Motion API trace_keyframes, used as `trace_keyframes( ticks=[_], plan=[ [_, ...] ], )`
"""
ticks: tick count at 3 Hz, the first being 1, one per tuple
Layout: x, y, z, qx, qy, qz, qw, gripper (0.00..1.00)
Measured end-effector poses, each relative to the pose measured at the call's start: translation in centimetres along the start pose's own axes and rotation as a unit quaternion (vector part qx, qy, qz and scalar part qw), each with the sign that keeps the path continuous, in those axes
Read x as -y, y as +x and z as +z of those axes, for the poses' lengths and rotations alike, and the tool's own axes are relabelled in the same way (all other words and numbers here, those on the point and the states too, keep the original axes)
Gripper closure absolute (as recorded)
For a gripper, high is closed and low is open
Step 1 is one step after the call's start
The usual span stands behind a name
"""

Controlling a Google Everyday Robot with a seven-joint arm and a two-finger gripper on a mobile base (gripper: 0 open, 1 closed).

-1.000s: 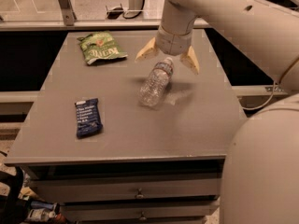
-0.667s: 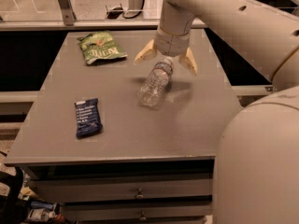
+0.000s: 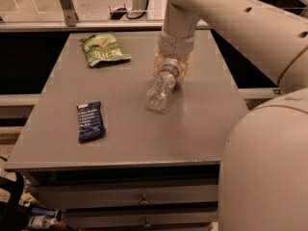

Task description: Place water bottle upright

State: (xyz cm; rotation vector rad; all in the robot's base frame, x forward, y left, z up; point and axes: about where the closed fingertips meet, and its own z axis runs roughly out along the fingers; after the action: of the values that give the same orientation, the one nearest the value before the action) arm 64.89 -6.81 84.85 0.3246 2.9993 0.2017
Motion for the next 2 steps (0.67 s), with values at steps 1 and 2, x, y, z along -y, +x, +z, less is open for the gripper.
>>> trace_keyframes(
  ticks=[1,2],
  plan=[
    [-0.1,-0.07,0.27,0.0,-0.001,-0.001,1.0,0.79],
    [-0.16,-0.24,0.34,0.003,-0.003,-0.002,1.0,1.0]
  ],
)
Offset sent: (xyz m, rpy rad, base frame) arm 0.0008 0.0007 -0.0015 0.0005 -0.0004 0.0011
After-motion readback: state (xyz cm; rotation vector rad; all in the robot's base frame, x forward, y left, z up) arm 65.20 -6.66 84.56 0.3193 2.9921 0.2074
